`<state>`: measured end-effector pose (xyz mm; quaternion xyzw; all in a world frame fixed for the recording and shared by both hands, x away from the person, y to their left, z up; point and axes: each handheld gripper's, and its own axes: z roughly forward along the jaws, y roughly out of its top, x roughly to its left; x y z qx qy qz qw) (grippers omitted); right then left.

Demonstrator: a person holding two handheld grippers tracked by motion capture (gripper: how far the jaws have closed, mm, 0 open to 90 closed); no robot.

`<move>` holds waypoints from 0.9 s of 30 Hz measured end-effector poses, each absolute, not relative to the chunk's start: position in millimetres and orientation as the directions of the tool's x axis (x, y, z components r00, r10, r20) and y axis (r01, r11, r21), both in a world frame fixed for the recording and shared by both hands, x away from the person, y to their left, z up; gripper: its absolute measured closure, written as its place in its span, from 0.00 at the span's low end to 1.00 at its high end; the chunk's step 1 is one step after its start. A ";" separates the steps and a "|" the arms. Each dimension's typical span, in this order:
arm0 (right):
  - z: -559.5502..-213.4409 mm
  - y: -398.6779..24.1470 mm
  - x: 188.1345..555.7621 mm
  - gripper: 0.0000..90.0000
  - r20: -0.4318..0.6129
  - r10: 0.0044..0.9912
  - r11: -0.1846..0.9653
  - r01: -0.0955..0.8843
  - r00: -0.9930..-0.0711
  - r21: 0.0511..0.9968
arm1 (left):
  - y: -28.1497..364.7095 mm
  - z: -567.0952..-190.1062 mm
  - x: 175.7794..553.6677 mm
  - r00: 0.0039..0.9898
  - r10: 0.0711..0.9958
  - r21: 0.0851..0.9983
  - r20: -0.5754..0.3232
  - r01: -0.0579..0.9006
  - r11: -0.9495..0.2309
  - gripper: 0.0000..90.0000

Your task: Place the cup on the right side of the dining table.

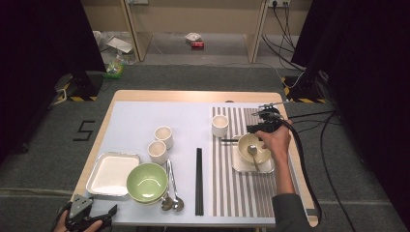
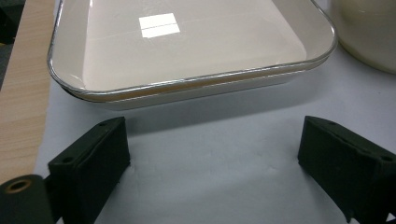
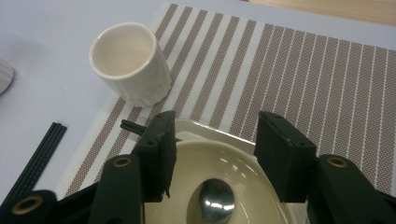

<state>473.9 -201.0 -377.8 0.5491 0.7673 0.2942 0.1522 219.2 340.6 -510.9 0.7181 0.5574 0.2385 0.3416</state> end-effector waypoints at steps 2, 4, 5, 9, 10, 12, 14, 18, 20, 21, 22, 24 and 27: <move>-378.4 -205.5 471.4 0.53 0.091 0.932 0.221 0.752 -0.350 0.621 | 340.5 -510.8 219.3 0.265 0.964 0.756 -0.038 0.638 -0.145 0.08; -378.1 -209.0 468.6 0.51 0.098 0.936 0.209 0.757 -0.339 0.620 | 340.5 -510.9 219.3 0.265 0.964 0.756 -0.039 0.638 -0.145 0.08; -377.9 -210.5 467.7 0.51 0.099 0.936 0.207 0.756 -0.337 0.621 | 340.6 -510.9 219.3 0.264 0.964 0.756 -0.038 0.638 -0.145 0.08; -378.3 -217.6 463.0 0.48 0.114 0.937 0.191 0.757 -0.331 0.625 | 340.6 -510.9 219.2 0.264 0.964 0.757 -0.038 0.638 -0.145 0.08; -378.1 -219.0 461.7 0.47 0.117 0.939 0.184 0.761 -0.323 0.622 | 340.6 -510.9 219.2 0.264 0.964 0.756 -0.038 0.638 -0.145 0.08; -378.7 -222.3 459.9 0.47 0.118 0.937 0.185 0.754 -0.328 0.630 | 340.6 -510.9 219.2 0.264 0.964 0.756 -0.039 0.638 -0.144 0.08; -378.6 -224.8 457.6 0.46 0.127 0.939 0.173 0.759 -0.319 0.627 | 340.6 -510.9 219.2 0.264 0.964 0.756 -0.038 0.638 -0.145 0.08; -378.7 -231.5 453.5 0.45 0.136 0.941 0.160 0.760 -0.311 0.630 | 340.7 -511.0 219.1 0.264 0.964 0.757 -0.039 0.637 -0.144 0.08; -379.0 -234.2 451.5 0.45 0.131 0.941 0.162 0.756 -0.312 0.634 | 340.7 -510.9 219.2 0.264 0.964 0.757 -0.039 0.638 -0.144 0.08; -379.3 -235.9 450.2 0.45 0.132 0.940 0.163 0.752 -0.315 0.638 | 340.7 -510.9 219.2 0.264 0.964 0.757 -0.039 0.637 -0.145 0.08; -379.6 -237.3 448.7 0.45 0.137 0.940 0.157 0.755 -0.311 0.637 | 340.6 -510.9 219.2 0.264 0.964 0.757 -0.039 0.638 -0.144 0.08; -380.4 -240.4 446.3 0.44 0.141 0.939 0.156 0.756 -0.313 0.636 | 340.6 -511.0 219.1 0.264 0.964 0.757 -0.039 0.638 -0.144 0.08; -380.4 -244.7 442.4 0.44 0.143 0.939 0.152 0.753 -0.311 0.641 | 340.6 -510.9 219.1 0.263 0.964 0.757 -0.039 0.638 -0.144 0.08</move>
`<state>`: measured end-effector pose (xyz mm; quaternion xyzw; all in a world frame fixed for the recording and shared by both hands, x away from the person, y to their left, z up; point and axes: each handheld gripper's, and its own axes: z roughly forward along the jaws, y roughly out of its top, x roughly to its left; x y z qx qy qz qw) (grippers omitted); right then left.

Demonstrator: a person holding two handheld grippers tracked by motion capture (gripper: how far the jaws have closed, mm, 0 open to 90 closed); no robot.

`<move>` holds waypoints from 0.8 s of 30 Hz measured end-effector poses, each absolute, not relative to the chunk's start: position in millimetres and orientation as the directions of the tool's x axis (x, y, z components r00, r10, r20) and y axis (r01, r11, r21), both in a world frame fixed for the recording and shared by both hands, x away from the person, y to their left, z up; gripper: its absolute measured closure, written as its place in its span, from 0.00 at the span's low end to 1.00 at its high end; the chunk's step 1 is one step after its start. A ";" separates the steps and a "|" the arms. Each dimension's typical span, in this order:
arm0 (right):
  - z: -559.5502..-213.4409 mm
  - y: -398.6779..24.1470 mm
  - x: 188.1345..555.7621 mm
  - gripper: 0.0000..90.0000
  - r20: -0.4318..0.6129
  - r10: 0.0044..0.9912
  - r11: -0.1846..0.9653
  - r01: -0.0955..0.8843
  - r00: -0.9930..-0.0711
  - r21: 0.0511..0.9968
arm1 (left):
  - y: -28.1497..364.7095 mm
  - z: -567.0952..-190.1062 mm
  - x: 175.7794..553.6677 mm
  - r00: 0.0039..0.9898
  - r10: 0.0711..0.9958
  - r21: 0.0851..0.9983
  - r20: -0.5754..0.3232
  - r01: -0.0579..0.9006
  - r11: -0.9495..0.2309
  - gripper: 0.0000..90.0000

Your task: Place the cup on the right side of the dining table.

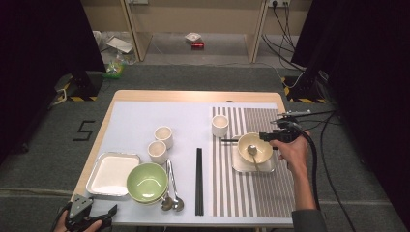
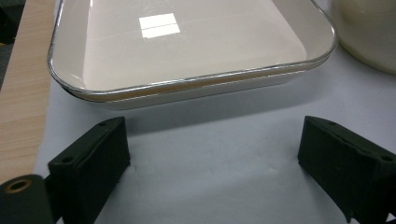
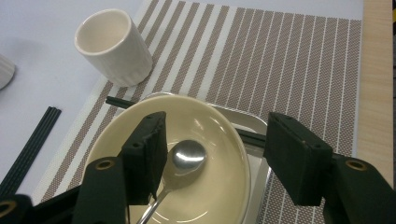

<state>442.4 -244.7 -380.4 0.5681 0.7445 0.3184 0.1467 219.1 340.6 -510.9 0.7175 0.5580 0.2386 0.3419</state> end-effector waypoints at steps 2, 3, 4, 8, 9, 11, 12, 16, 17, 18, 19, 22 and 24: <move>-380.2 -247.3 440.2 0.44 0.146 0.938 0.153 0.752 -0.315 0.641 | 340.7 -511.0 219.1 0.264 0.964 0.757 -0.039 0.638 -0.143 0.08; -379.8 -248.2 438.8 0.44 0.145 0.939 0.151 0.751 -0.313 0.643 | 340.6 -510.9 219.2 0.263 0.964 0.757 -0.039 0.638 -0.144 0.08; -379.7 -249.4 437.6 0.44 0.145 0.937 0.153 0.746 -0.318 0.648 | 340.7 -510.9 219.2 0.264 0.964 0.757 -0.039 0.638 -0.144 0.08; -379.3 -252.6 433.0 0.44 0.142 0.933 0.162 0.738 -0.332 0.655 | 340.6 -510.9 219.2 0.264 0.964 0.757 -0.039 0.638 -0.144 0.08; -379.6 -253.7 431.7 0.44 0.137 0.935 0.162 0.737 -0.327 0.656 | 340.6 -510.9 219.3 0.263 0.964 0.756 -0.039 0.638 -0.144 0.08; -380.9 -255.7 429.6 0.44 0.134 0.935 0.165 0.738 -0.329 0.655 | 340.2 -510.8 219.5 0.259 0.965 0.757 -0.041 0.639 -0.140 0.08; -382.0 -256.8 428.7 0.44 0.133 0.935 0.165 0.737 -0.328 0.655 | 340.3 -510.8 219.6 0.260 0.965 0.757 -0.040 0.638 -0.140 0.08; -385.4 -260.9 423.9 0.44 0.136 0.934 0.165 0.737 -0.330 0.655 | 340.2 -510.8 219.5 0.259 0.965 0.757 -0.041 0.639 -0.139 0.08; -385.8 -262.0 422.6 0.44 0.133 0.933 0.170 0.735 -0.334 0.656 | 340.2 -510.9 219.5 0.259 0.965 0.757 -0.041 0.638 -0.139 0.08; -386.3 -263.3 421.3 0.44 0.133 0.932 0.170 0.732 -0.336 0.660 | 340.1 -510.9 219.5 0.260 0.965 0.757 -0.041 0.638 -0.140 0.08; -386.4 -263.9 419.4 0.44 0.140 0.934 0.161 0.736 -0.329 0.657 | 340.2 -510.9 219.5 0.259 0.965 0.757 -0.041 0.639 -0.139 0.08; -387.7 -267.7 415.2 0.44 0.136 0.933 0.165 0.731 -0.334 0.662 | 340.1 -510.8 219.6 0.259 0.965 0.756 -0.041 0.639 -0.140 0.08; -389.1 -269.8 412.2 0.44 0.142 0.931 0.162 0.728 -0.337 0.666 | 340.1 -510.8 219.6 0.258 0.965 0.756 -0.040 0.639 -0.140 0.08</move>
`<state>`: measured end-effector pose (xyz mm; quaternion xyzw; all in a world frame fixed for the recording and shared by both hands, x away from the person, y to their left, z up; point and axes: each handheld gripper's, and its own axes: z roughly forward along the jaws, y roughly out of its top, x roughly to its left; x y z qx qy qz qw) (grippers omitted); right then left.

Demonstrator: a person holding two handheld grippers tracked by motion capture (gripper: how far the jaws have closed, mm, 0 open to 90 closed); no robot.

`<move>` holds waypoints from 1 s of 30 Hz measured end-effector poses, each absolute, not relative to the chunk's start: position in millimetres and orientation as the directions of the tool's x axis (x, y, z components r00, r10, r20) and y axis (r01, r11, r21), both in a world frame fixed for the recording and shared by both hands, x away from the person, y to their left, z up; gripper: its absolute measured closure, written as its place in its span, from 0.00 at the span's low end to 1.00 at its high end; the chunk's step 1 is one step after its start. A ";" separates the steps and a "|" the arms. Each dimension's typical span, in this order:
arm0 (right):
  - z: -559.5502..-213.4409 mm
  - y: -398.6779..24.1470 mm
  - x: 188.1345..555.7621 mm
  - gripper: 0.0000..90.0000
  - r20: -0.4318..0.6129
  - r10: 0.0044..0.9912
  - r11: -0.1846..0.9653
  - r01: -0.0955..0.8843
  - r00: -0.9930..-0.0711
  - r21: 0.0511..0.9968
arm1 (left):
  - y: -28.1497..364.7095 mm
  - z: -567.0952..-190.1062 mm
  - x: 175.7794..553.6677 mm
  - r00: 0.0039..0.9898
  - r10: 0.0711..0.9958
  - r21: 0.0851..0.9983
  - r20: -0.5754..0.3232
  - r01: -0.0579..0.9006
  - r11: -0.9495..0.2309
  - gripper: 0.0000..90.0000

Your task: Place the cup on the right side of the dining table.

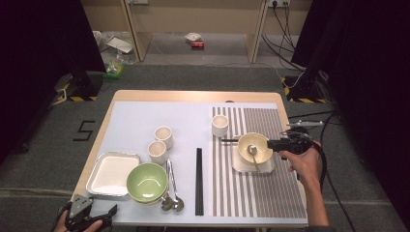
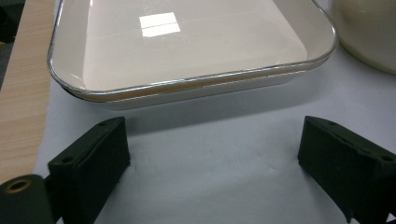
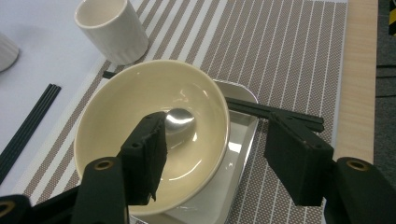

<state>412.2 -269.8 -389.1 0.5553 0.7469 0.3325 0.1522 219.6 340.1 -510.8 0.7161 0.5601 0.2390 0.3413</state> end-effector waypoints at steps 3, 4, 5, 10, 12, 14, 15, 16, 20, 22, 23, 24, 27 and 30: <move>-391.9 -272.7 407.5 0.44 0.144 0.930 0.162 0.729 -0.338 0.665 | 340.1 -510.8 219.5 0.259 0.965 0.757 -0.040 0.639 -0.140 0.08; -393.1 -273.7 406.0 0.44 0.146 0.929 0.162 0.729 -0.340 0.666 | 340.1 -510.8 219.5 0.259 0.965 0.757 -0.040 0.639 -0.139 0.08; -394.1 -274.9 404.3 0.44 0.147 0.928 0.162 0.729 -0.341 0.665 | 340.1 -510.9 219.5 0.259 0.965 0.757 -0.040 0.639 -0.139 0.08; -399.8 -281.6 397.5 0.43 0.154 0.925 0.162 0.727 -0.347 0.667 | 340.3 -510.7 219.7 0.260 0.965 0.756 -0.039 0.639 -0.142 0.08; -401.7 -283.9 395.1 0.42 0.164 0.925 0.153 0.732 -0.342 0.664 | 340.5 -510.5 219.7 0.261 0.965 0.754 -0.035 0.640 -0.146 0.08; -402.8 -285.9 392.4 0.42 0.169 0.926 0.147 0.735 -0.338 0.662 | 340.5 -510.6 219.7 0.261 0.965 0.755 -0.035 0.640 -0.146 0.08; -403.4 -287.2 391.2 0.42 0.171 0.925 0.145 0.732 -0.338 0.666 | 340.5 -510.6 219.7 0.261 0.965 0.755 -0.035 0.640 -0.146 0.08; -403.9 -288.2 390.0 0.42 0.171 0.924 0.148 0.729 -0.343 0.668 | 340.5 -510.6 219.7 0.261 0.965 0.755 -0.035 0.640 -0.146 0.08; -406.2 -289.5 384.3 0.41 0.167 0.922 0.155 0.726 -0.350 0.670 | 340.5 -510.6 219.7 0.261 0.965 0.755 -0.036 0.640 -0.145 0.08; -408.1 -290.2 381.5 0.39 0.154 0.927 0.158 0.728 -0.342 0.668 | 340.6 -510.5 219.7 0.262 0.965 0.754 -0.035 0.640 -0.146 0.08; -409.0 -290.8 380.9 0.39 0.150 0.928 0.160 0.728 -0.341 0.667 | 340.5 -510.5 219.7 0.261 0.965 0.754 -0.035 0.640 -0.146 0.08; -410.5 -291.8 380.0 0.38 0.152 0.927 0.160 0.727 -0.343 0.668 | 340.6 -510.5 219.7 0.261 0.965 0.754 -0.035 0.640 -0.146 0.08; -414.5 -292.2 376.2 0.36 0.150 0.927 0.161 0.728 -0.342 0.666 | 340.5 -510.5 219.7 0.261 0.965 0.754 -0.035 0.640 -0.146 0.08; -418.0 -291.2 371.5 0.36 0.142 0.928 0.168 0.730 -0.343 0.662 | 340.6 -510.5 219.7 0.261 0.965 0.754 -0.035 0.640 -0.146 0.08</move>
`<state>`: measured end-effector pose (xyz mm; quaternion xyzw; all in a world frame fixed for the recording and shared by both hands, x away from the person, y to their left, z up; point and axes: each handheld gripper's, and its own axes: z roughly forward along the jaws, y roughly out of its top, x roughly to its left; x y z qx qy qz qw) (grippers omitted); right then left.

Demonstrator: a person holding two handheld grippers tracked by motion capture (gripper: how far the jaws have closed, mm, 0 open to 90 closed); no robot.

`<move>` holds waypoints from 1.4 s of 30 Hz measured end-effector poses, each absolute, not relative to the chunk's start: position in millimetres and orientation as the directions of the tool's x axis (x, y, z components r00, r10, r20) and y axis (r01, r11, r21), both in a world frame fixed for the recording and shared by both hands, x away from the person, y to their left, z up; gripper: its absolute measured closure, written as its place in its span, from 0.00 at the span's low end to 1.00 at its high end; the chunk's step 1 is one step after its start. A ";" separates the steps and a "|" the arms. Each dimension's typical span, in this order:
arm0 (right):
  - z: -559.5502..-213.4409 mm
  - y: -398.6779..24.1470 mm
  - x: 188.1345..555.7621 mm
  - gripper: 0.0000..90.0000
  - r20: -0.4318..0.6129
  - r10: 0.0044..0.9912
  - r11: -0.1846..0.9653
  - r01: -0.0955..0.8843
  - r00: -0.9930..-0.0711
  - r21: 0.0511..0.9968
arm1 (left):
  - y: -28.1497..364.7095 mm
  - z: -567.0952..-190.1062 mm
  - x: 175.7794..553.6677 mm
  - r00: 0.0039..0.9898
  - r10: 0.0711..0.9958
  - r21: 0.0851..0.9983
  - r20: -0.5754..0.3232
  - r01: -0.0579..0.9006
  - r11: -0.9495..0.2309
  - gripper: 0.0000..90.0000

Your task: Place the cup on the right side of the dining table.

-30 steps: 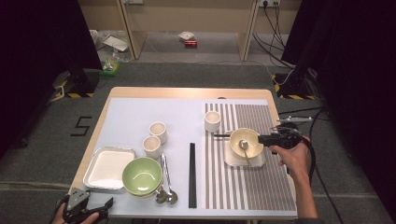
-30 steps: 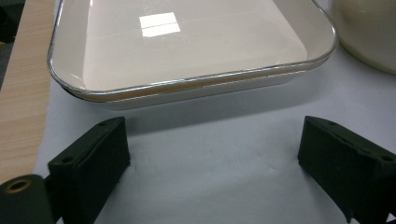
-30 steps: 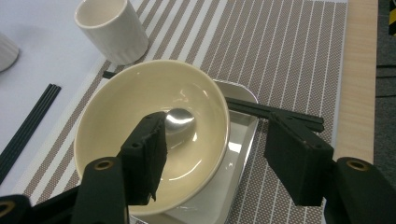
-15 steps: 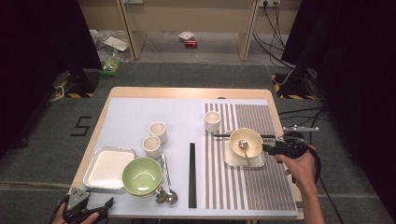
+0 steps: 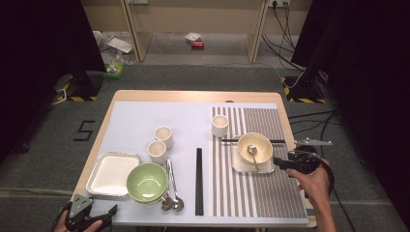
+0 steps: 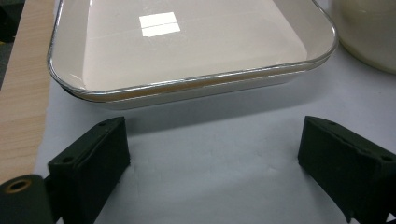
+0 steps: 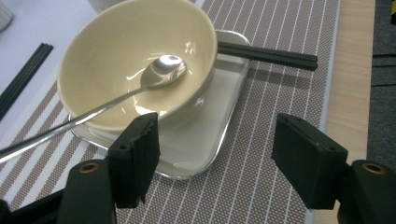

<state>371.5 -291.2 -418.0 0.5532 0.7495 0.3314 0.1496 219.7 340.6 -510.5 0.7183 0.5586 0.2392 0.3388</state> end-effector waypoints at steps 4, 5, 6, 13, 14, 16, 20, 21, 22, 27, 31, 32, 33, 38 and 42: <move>-422.7 -292.4 367.6 0.34 0.147 0.925 0.170 0.727 -0.351 0.665 | 340.5 -510.4 219.8 0.261 0.965 0.754 -0.035 0.641 -0.146 0.08; -423.4 -292.4 366.7 0.33 0.152 0.925 0.166 0.731 -0.348 0.662 | 340.6 -510.5 219.7 0.262 0.965 0.754 -0.035 0.641 -0.146 0.08; -424.4 -292.2 365.9 0.32 0.151 0.926 0.165 0.731 -0.345 0.662 | 340.6 -510.5 219.7 0.261 0.965 0.754 -0.035 0.640 -0.146 0.08; -430.4 -290.4 360.5 0.31 0.159 0.919 0.171 0.728 -0.360 0.663 | 340.5 -510.4 219.8 0.261 0.965 0.753 -0.035 0.641 -0.146 0.08; -431.1 -289.4 359.2 0.31 0.163 0.921 0.166 0.733 -0.355 0.660 | 340.6 -510.4 219.8 0.261 0.965 0.753 -0.035 0.641 -0.147 0.08; -432.8 -289.5 358.6 0.31 0.165 0.917 0.168 0.728 -0.362 0.664 | 340.5 -510.4 219.8 0.261 0.965 0.754 -0.035 0.641 -0.146 0.08; -434.6 -288.4 356.3 0.31 0.169 0.914 0.171 0.726 -0.370 0.666 | 340.5 -510.4 219.8 0.261 0.965 0.754 -0.035 0.641 -0.146 0.08; -434.6 -288.3 355.9 0.31 0.165 0.914 0.174 0.727 -0.370 0.664 | 340.5 -510.5 219.8 0.261 0.965 0.754 -0.035 0.641 -0.146 0.08; -434.7 -288.3 355.5 0.31 0.167 0.913 0.174 0.724 -0.372 0.667 | 340.6 -510.5 219.7 0.261 0.965 0.754 -0.035 0.640 -0.146 0.08; -436.0 -289.3 352.8 0.31 0.164 0.917 0.170 0.727 -0.365 0.665 | 340.3 -510.8 219.6 0.260 0.965 0.756 -0.039 0.639 -0.142 0.08; -438.4 -289.0 350.9 0.31 0.165 0.914 0.174 0.727 -0.370 0.665 | 340.2 -510.8 219.5 0.259 0.965 0.757 -0.041 0.639 -0.140 0.08; -439.1 -289.0 350.7 0.31 0.164 0.914 0.176 0.726 -0.372 0.665 | 340.3 -510.8 219.5 0.259 0.965 0.757 -0.040 0.639 -0.140 0.08; -439.8 -288.1 350.2 0.31 0.168 0.914 0.174 0.729 -0.370 0.662 | 340.2 -510.8 219.5 0.260 0.965 0.757 -0.041 0.639 -0.140 0.08; -442.0 -286.9 347.5 0.31 0.165 0.910 0.185 0.728 -0.380 0.661 | 340.1 -510.8 219.5 0.258 0.965 0.757 -0.041 0.639 -0.139 0.08; -444.7 -285.0 344.3 0.31 0.163 0.907 0.195 0.730 -0.389 0.655 | 340.5 -510.5 219.7 0.260 0.965 0.754 -0.035 0.641 -0.145 0.08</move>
